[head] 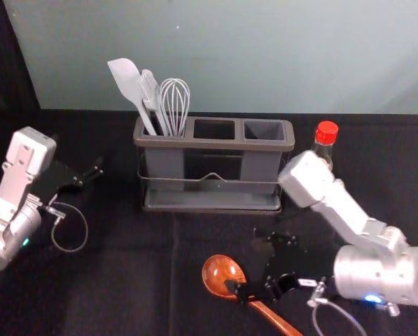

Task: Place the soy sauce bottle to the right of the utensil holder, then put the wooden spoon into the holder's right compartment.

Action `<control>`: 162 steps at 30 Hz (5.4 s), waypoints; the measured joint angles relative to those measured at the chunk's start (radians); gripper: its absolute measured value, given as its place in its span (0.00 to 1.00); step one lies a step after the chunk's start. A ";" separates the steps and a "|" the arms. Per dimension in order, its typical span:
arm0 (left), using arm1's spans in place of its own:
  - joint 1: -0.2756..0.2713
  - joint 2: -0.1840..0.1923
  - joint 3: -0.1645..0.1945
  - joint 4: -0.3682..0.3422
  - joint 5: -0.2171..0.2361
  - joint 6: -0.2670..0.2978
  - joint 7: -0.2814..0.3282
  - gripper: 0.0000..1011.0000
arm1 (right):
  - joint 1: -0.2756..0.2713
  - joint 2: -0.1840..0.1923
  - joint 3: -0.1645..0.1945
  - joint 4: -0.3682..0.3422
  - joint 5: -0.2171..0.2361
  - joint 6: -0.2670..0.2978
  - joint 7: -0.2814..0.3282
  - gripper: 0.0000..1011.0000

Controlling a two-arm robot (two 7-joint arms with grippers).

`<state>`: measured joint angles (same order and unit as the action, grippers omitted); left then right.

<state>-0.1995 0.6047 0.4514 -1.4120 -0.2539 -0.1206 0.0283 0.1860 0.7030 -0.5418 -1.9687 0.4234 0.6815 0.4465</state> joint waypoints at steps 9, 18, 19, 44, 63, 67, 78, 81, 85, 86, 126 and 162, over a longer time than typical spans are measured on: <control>0.000 0.000 0.000 0.000 0.000 0.000 0.000 0.99 | 0.089 -0.067 -0.094 0.077 -0.065 0.088 0.013 0.99; 0.000 0.000 0.000 0.000 0.000 0.000 0.000 0.99 | 0.136 -0.131 -0.133 0.155 -0.117 0.110 0.025 0.99; 0.000 0.000 0.000 0.000 0.000 0.000 0.000 0.99 | 0.139 -0.135 -0.135 0.161 -0.123 0.112 0.025 0.99; 0.000 0.000 0.000 0.000 0.000 0.000 0.000 0.99 | 0.168 -0.200 -0.153 0.243 -0.205 0.124 0.056 0.99; 0.000 0.000 0.000 0.000 0.000 0.000 0.000 0.99 | 0.171 -0.238 -0.151 0.266 -0.259 0.131 0.072 0.99; 0.000 0.000 0.000 0.000 0.000 0.000 0.000 0.99 | 0.165 -0.245 -0.146 0.268 -0.269 0.132 0.071 0.99; 0.000 0.000 0.000 0.000 0.000 0.000 0.000 0.99 | 0.165 -0.245 -0.146 0.268 -0.269 0.133 0.070 0.99; 0.000 0.000 0.000 0.000 0.000 0.000 0.000 0.99 | 0.165 -0.244 -0.147 0.268 -0.269 0.132 0.070 0.99; 0.000 0.000 0.000 0.000 0.000 0.000 0.000 0.99 | 0.166 -0.244 -0.147 0.268 -0.268 0.132 0.069 0.96; 0.000 0.000 0.000 0.000 0.000 0.000 0.000 0.99 | 0.166 -0.244 -0.147 0.268 -0.268 0.132 0.069 0.95; 0.000 0.000 0.000 0.000 0.000 0.000 0.000 0.99 | 0.055 -0.240 0.070 0.051 -0.212 -0.163 -0.015 0.83; 0.000 0.000 0.000 0.000 0.000 0.000 0.000 0.99 | 0.252 -0.422 0.203 0.298 -0.194 -0.514 -0.168 0.83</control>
<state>-0.1995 0.6047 0.4514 -1.4120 -0.2539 -0.1206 0.0283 0.4384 0.2806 -0.3383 -1.6708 0.2292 0.1670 0.2784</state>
